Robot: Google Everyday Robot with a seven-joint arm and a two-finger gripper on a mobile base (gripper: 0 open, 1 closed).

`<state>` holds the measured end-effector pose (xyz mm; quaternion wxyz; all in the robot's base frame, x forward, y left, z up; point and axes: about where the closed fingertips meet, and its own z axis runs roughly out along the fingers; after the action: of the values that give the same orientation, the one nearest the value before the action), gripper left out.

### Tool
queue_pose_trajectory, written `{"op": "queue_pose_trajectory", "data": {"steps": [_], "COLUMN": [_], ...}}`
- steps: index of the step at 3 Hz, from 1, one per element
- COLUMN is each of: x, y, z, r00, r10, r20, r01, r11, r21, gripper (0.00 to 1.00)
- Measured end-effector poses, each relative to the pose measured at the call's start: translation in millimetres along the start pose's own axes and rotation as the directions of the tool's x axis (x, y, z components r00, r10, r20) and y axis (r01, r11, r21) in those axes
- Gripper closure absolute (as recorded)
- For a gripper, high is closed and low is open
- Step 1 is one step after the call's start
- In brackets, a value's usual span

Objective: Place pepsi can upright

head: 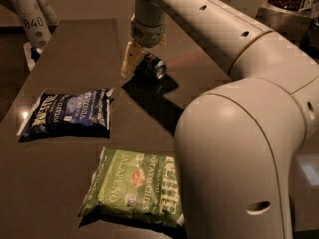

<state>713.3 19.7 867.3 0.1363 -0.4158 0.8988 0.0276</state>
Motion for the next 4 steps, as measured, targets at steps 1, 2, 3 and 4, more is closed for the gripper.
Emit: {"op": "queue_pose_trajectory", "data": {"steps": [1,2,3,4], "x": [-4.7,-8.7,-11.8,-10.4], "y": [2.0,1.8,-0.4,-0.4], "z": [8.1,13.4,15.3,13.1], "r00": [1.0,0.999,0.999,0.998], "r10": [-0.009,-0.013,-0.02,-0.06], "r20": [-0.02,-0.039,-0.037,-0.002], "r01": [0.008,0.012,0.019,0.06], "r11": [0.9999,0.9998,0.9991,0.9949], "r21": [-0.01,-0.017,-0.038,-0.082], "gripper": [0.0,0.0,0.25,0.48]}}
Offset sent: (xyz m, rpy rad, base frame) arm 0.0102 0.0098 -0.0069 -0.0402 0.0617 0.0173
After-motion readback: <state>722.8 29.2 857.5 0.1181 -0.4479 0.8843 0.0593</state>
